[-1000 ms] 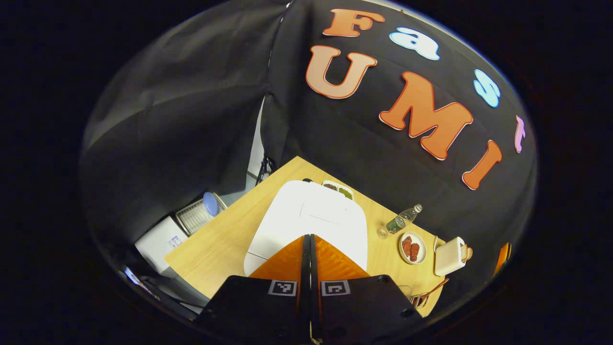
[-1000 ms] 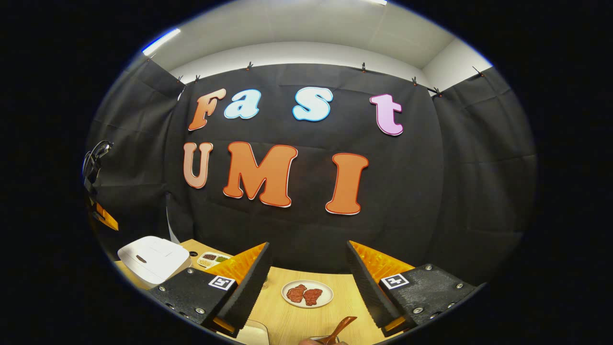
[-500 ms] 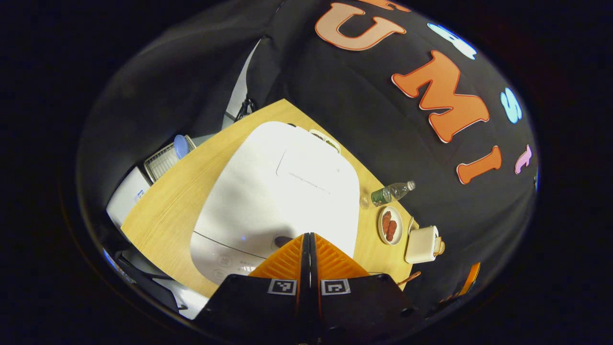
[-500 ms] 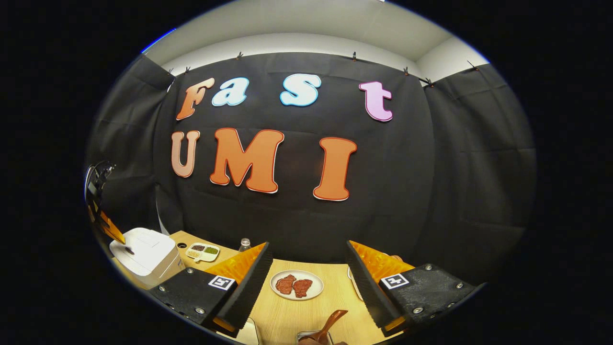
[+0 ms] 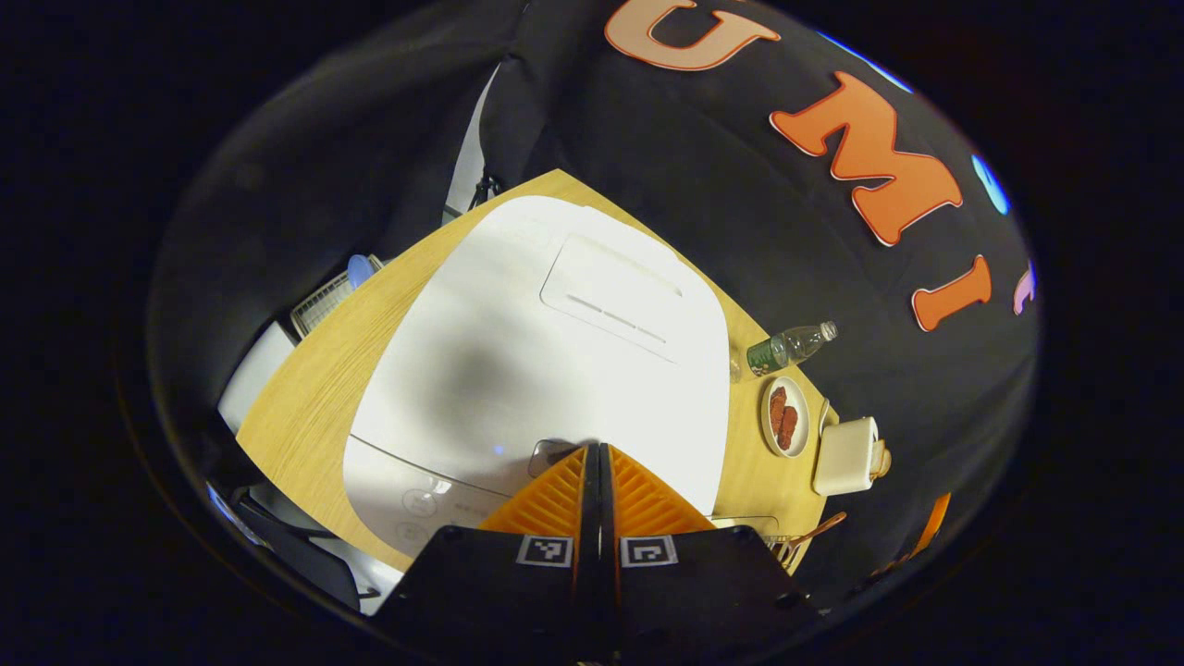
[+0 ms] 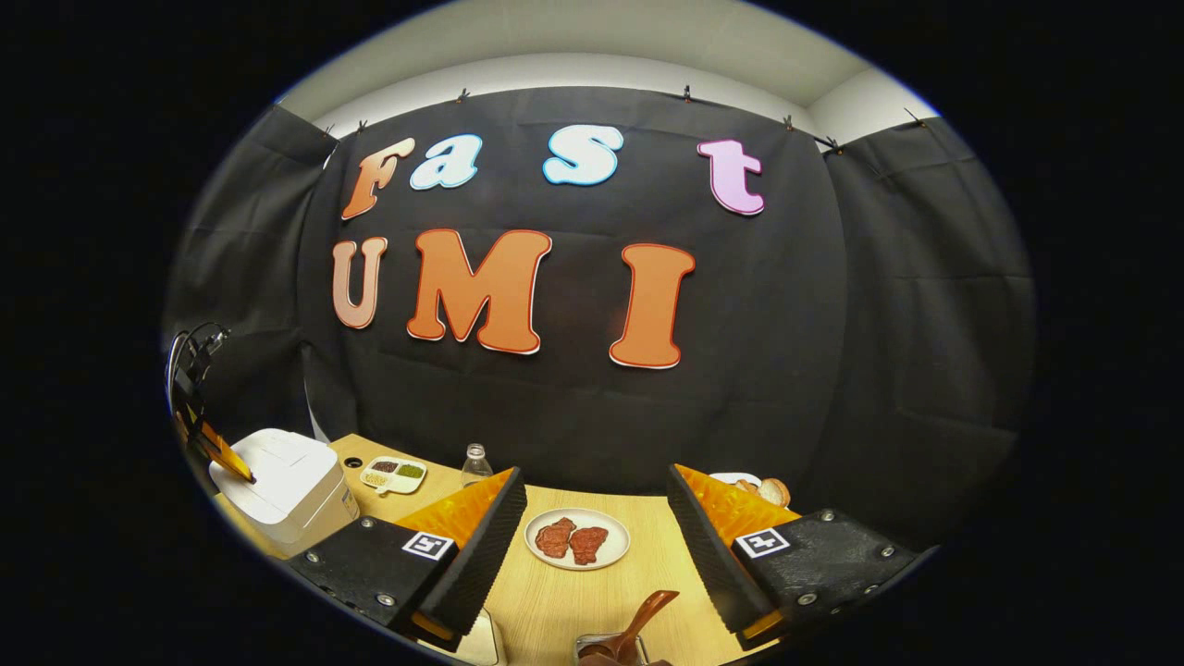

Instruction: Close the left gripper, press the button to open the rice cooker; take a wooden spoon from the chopstick holder with the right hand, scoop a spoonful of rice and pour it into the rice cooker, then put the wooden spoon back into the chopstick holder.

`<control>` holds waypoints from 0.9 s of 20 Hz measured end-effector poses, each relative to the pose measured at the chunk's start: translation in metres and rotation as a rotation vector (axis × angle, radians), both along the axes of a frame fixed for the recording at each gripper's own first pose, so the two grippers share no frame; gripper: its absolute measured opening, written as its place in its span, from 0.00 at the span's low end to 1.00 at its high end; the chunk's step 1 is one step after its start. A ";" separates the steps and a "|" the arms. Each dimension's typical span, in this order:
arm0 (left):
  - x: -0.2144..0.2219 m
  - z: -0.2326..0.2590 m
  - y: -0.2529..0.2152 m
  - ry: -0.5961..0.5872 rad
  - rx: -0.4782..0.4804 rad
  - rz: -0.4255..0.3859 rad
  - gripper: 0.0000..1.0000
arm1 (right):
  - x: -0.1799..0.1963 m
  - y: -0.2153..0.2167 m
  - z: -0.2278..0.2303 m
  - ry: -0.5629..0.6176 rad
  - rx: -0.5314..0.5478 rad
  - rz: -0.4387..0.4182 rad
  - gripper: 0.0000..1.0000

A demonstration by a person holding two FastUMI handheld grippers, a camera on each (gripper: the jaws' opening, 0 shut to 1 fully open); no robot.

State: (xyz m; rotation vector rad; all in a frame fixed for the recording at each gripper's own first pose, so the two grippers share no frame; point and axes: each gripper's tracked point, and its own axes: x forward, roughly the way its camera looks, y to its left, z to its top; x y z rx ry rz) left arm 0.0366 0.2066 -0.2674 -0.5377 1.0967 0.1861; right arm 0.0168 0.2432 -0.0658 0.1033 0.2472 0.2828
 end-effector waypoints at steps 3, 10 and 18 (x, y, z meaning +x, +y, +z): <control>-0.001 0.000 -0.002 0.004 0.020 -0.010 0.05 | 0.001 0.009 0.001 0.003 0.009 0.017 0.95; 0.026 0.072 0.001 -0.312 0.048 -0.004 0.02 | -0.001 0.008 -0.001 -0.005 -0.001 0.034 0.95; 0.025 0.128 0.011 -0.518 0.220 0.068 0.05 | -0.007 -0.008 -0.024 0.040 0.017 0.021 0.95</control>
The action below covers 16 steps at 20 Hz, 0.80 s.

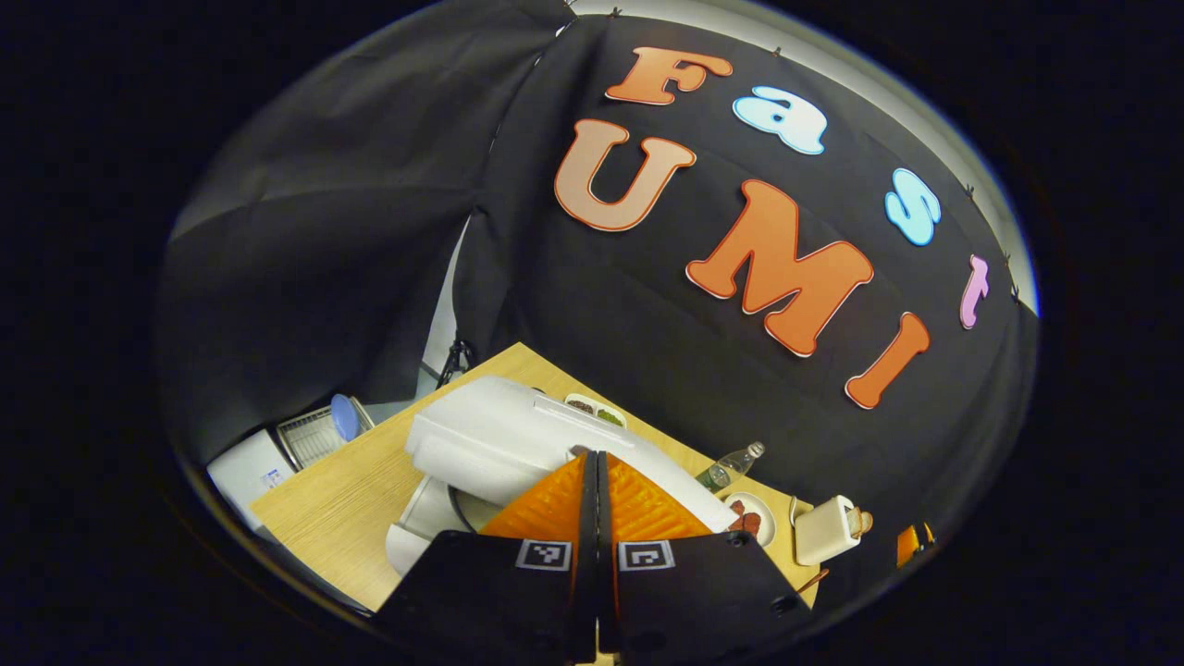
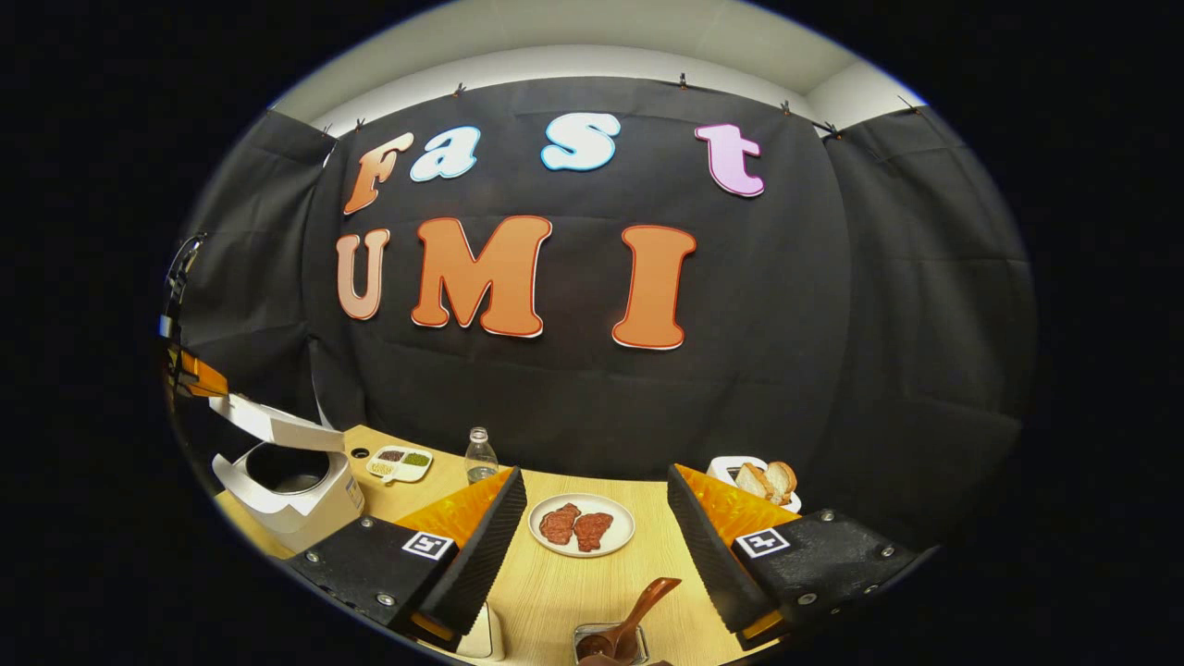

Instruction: Close the left gripper, press the button to open the rice cooker; take a wooden spoon from the chopstick holder with the right hand, scoop a spoonful of rice and pour it into the rice cooker, then put the wooden spoon back into the chopstick holder.

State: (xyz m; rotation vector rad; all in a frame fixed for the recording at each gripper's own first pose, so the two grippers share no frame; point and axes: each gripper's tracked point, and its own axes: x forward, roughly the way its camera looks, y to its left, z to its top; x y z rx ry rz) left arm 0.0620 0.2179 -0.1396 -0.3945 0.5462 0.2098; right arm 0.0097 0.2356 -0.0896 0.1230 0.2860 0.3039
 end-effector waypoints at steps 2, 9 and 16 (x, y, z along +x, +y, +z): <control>-0.006 0.009 -0.010 -0.030 0.083 -0.010 0.05 | -0.001 -0.005 -0.007 0.016 0.003 0.008 0.95; -0.048 0.053 -0.052 -0.160 0.313 -0.003 0.25 | -0.012 -0.033 -0.042 0.092 -0.003 0.001 0.95; -0.081 0.071 -0.090 -0.238 0.438 -0.018 0.56 | -0.021 -0.072 -0.084 0.180 -0.012 -0.042 0.95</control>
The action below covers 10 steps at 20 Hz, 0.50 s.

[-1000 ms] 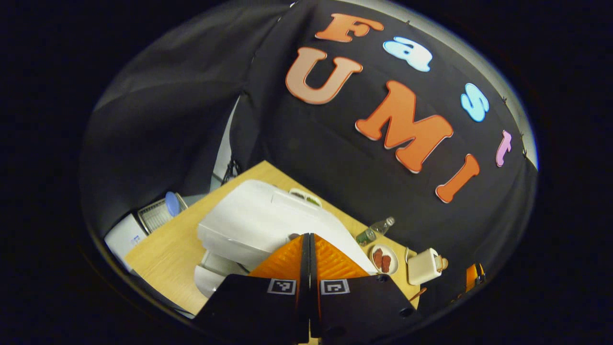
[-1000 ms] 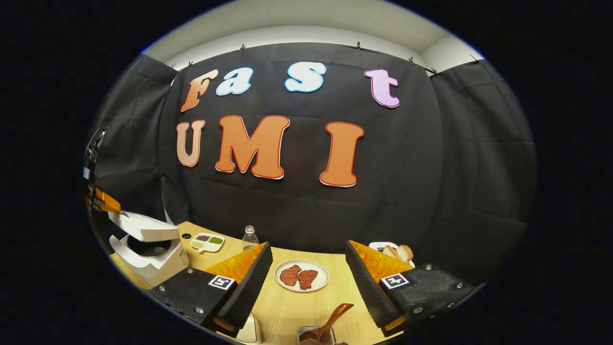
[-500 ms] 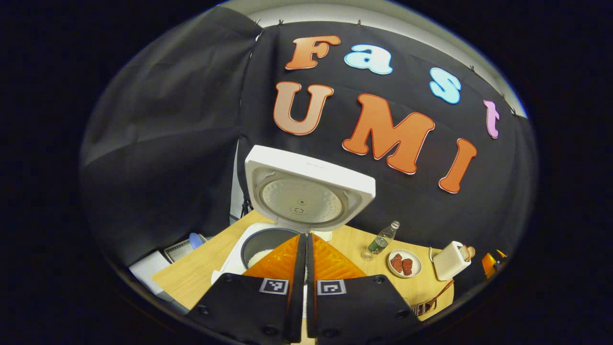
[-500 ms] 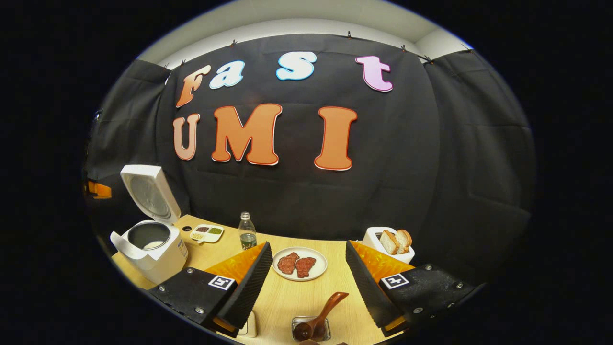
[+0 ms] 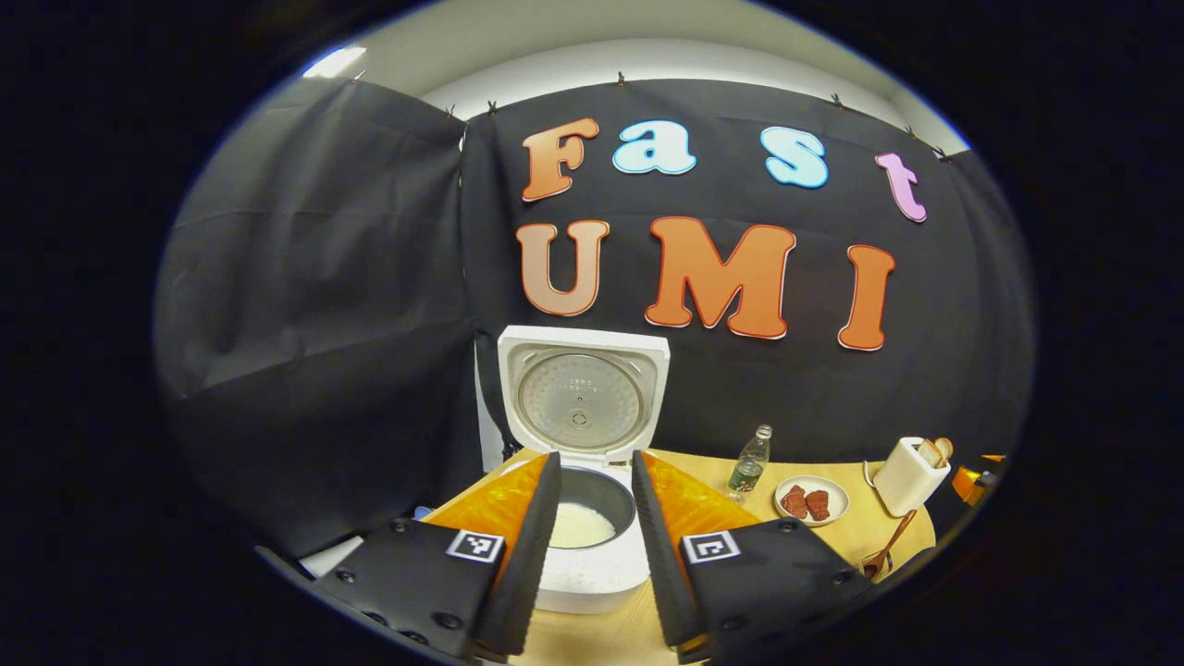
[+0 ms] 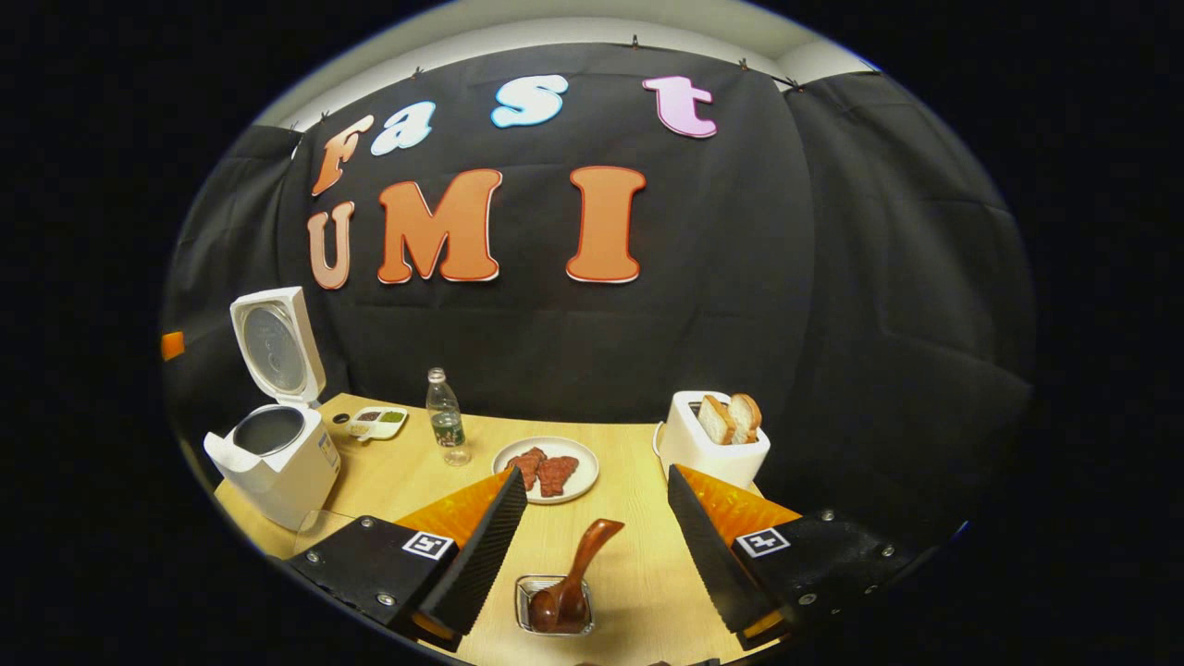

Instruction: Close the left gripper, press the button to open the rice cooker; take a wooden spoon from the chopstick holder with the right hand, scoop a spoonful of rice and pour it into the rice cooker, then put the wooden spoon back into the chopstick holder.

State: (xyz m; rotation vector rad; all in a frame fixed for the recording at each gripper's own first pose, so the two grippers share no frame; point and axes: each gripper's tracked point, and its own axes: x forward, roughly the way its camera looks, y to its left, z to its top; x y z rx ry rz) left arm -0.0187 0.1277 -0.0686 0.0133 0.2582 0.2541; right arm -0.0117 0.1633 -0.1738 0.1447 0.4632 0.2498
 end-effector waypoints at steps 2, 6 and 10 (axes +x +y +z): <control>-0.006 0.006 -0.013 -0.019 0.030 -0.014 0.73 | -0.004 -0.011 -0.015 0.034 -0.007 -0.012 0.95; -0.013 0.010 -0.033 -0.032 0.084 -0.032 0.96 | -0.011 -0.015 -0.055 0.148 0.025 0.000 0.95; -0.022 0.002 -0.045 -0.005 0.104 -0.026 0.98 | -0.005 0.009 -0.093 0.287 0.102 0.057 0.95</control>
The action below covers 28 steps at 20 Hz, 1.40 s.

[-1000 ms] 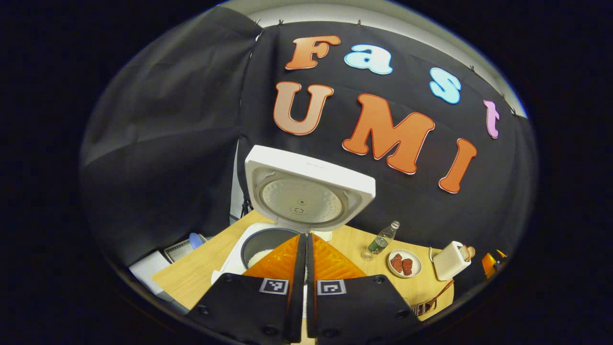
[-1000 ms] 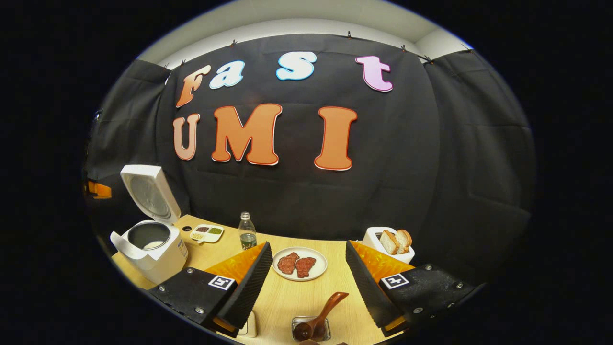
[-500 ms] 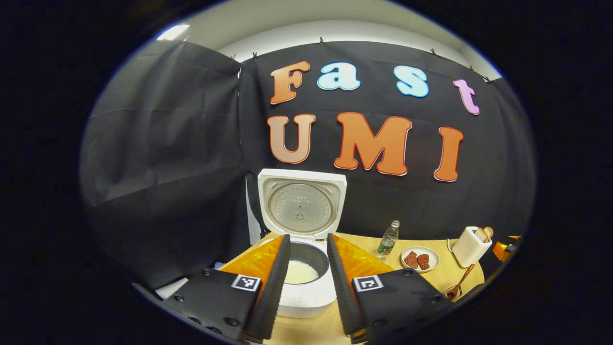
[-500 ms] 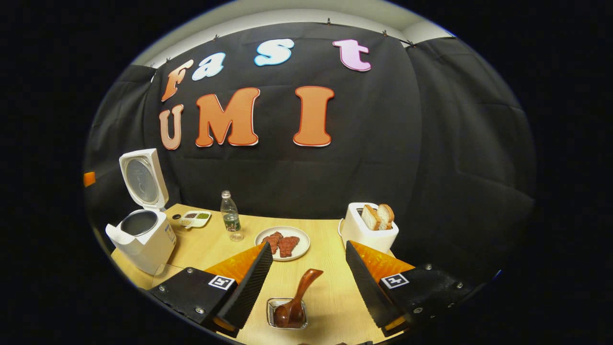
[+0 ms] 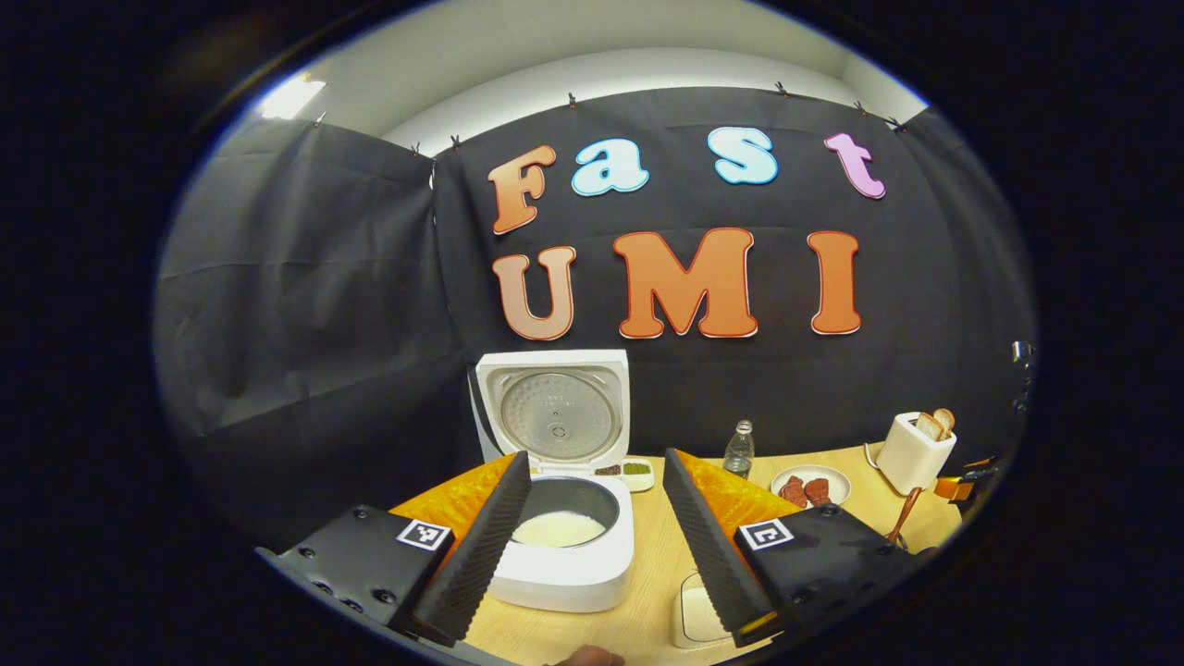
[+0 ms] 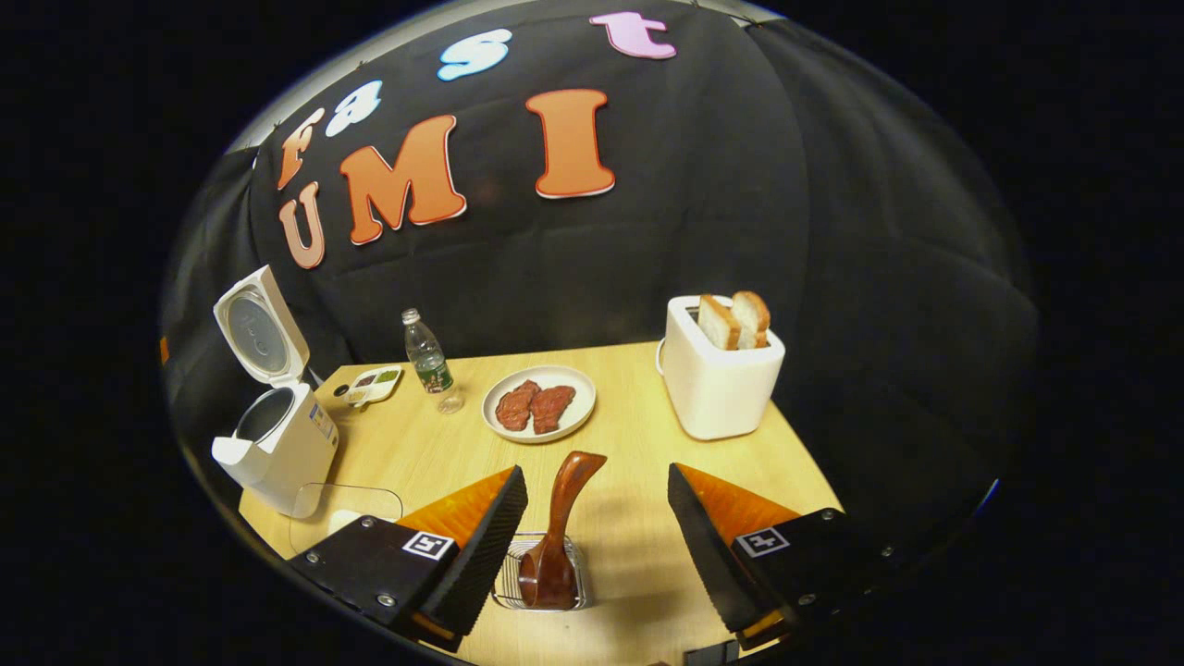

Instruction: Close the left gripper, press the button to open the rice cooker; take a wooden spoon from the chopstick holder with the right hand, scoop a spoonful of rice and pour it into the rice cooker, then put the wooden spoon back into the chopstick holder.

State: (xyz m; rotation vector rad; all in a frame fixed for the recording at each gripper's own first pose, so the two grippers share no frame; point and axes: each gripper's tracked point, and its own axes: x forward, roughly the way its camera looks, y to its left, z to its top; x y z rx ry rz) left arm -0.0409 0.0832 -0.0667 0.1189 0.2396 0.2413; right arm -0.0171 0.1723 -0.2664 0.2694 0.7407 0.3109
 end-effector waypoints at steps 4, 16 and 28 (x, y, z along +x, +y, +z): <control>-0.016 -0.002 0.002 0.015 0.039 0.036 0.98 | -0.001 0.025 -0.038 0.148 0.050 0.069 0.90; -0.047 -0.006 0.017 0.049 0.067 0.157 0.99 | 0.005 0.070 -0.088 0.341 0.136 0.126 0.26; -0.004 -0.018 -0.014 0.049 0.075 0.043 1.00 | -0.028 0.033 -0.054 0.169 0.273 -0.040 0.16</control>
